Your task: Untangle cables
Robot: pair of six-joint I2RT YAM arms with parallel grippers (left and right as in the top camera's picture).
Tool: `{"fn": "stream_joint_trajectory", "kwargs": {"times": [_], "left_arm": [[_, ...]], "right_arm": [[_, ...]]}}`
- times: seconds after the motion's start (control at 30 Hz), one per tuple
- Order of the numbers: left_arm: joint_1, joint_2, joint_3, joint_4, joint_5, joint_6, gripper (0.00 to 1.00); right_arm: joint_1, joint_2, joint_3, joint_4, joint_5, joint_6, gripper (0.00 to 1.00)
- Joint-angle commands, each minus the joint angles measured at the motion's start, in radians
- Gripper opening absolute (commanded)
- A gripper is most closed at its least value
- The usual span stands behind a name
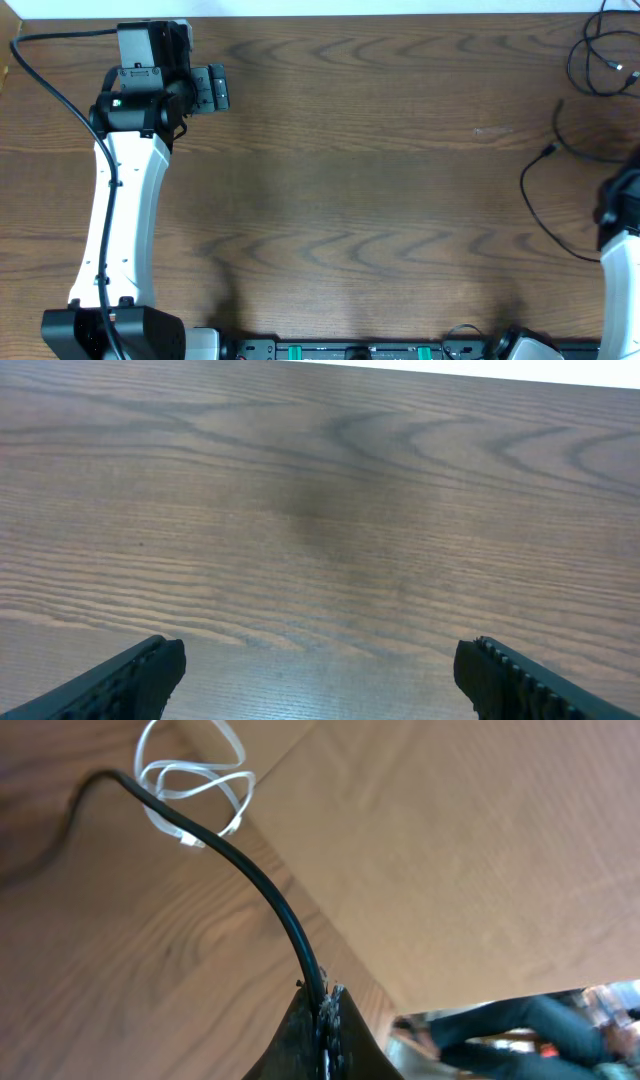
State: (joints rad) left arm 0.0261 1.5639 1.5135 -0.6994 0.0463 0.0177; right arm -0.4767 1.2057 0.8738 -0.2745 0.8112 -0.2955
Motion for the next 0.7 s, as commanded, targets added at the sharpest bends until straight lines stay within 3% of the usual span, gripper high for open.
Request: {"fn": "stream_joint_trajectory", "kwargs": {"times": [0.0,0.27,0.67], "left_arm": [[0.004,0.0,0.003,0.0,-0.005,-0.015,0.92],[0.004,0.0,0.003,0.0,-0.005,-0.015,0.92],[0.004,0.0,0.003,0.0,-0.005,-0.015,0.92]], "right_arm": [[-0.102,-0.008,0.003,0.06,-0.132,0.025,0.01],[-0.313,0.006,0.003,0.171,-0.357,-0.013,0.01],[-0.435,0.193,0.003,0.332,-0.377,-0.019,0.01]]}}
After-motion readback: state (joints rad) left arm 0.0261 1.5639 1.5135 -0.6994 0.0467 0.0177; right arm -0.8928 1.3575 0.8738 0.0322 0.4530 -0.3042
